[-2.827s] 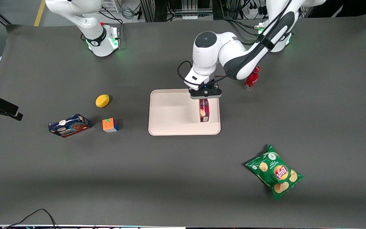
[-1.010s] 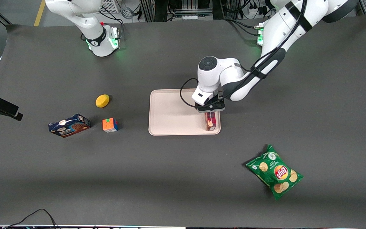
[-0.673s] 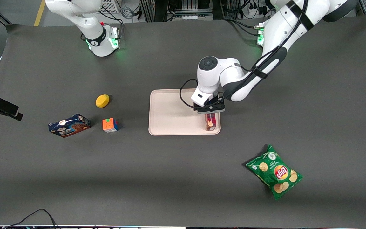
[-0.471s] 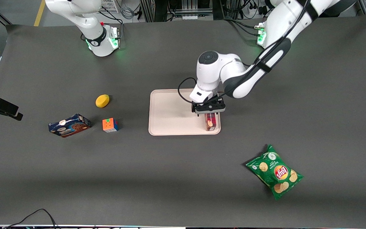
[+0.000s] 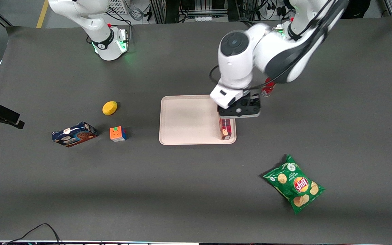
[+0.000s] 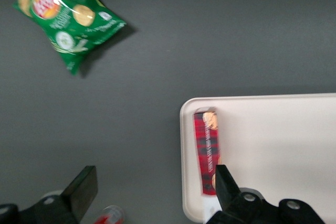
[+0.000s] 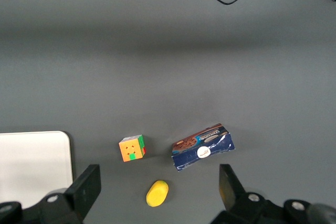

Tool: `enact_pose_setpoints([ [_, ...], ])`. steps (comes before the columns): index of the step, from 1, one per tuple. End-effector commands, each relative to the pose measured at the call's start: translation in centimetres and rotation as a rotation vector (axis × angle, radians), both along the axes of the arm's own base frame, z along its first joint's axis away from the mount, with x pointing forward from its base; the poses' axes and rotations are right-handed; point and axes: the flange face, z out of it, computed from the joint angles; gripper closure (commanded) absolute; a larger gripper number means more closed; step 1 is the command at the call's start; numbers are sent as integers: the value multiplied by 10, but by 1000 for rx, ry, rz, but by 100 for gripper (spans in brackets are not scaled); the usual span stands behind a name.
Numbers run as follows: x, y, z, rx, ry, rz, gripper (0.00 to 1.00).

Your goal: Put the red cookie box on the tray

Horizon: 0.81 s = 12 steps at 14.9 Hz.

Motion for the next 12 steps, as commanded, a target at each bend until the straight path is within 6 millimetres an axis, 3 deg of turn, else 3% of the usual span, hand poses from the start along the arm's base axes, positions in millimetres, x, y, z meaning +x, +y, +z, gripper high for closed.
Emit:
enact_pose_setpoints([
  [1,21,38,99,20,97,-136,0],
  [4,43,101,150,3,162,-176,0],
  [7,61,194,184,-59,171,-168,0],
  [9,71,260,184,-220,194,-31,0],
  [10,73,283,177,-237,169,9,0],
  [12,60,283,150,-187,116,15,0],
])
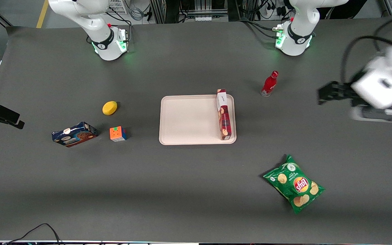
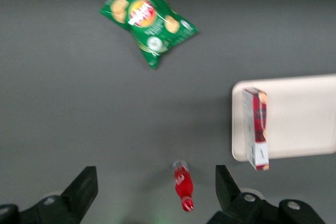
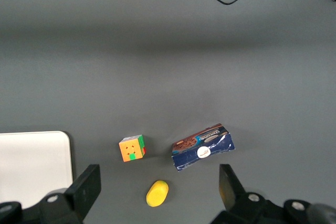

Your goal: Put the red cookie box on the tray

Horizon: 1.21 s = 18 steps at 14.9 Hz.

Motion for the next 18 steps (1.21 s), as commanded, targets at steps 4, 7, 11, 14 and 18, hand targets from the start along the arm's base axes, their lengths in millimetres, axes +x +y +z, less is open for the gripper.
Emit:
enact_pose_setpoints([
  [4,-21,15,-69,63,-97,45,0],
  [7,-13,22,-73,135,-128,32,0],
  [11,-5,40,-86,138,-107,13,0],
  [14,2,40,-98,136,-92,15,0],
  [18,11,40,-104,52,-89,43,0],
])
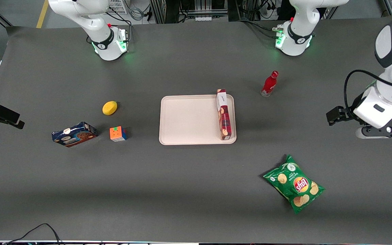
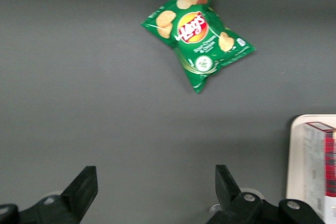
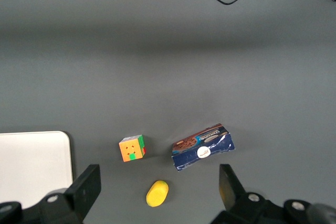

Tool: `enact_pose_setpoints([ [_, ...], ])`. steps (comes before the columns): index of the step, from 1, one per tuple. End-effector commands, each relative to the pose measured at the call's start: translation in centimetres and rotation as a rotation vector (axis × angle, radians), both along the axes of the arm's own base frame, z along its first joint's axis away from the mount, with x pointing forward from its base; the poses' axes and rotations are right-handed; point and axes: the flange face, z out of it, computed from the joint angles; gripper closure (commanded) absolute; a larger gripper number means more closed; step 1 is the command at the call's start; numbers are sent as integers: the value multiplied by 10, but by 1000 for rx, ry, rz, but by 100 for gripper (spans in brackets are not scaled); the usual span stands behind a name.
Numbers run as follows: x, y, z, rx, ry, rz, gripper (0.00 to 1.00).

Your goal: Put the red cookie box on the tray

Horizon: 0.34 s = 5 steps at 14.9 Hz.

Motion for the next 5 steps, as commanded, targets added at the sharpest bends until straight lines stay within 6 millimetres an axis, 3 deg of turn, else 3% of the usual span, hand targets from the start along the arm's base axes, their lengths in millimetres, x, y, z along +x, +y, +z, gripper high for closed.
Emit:
enact_pose_setpoints([
  [1,6,0,2,-46,-15,1,0],
  [5,7,0,6,-45,-14,1,0],
])
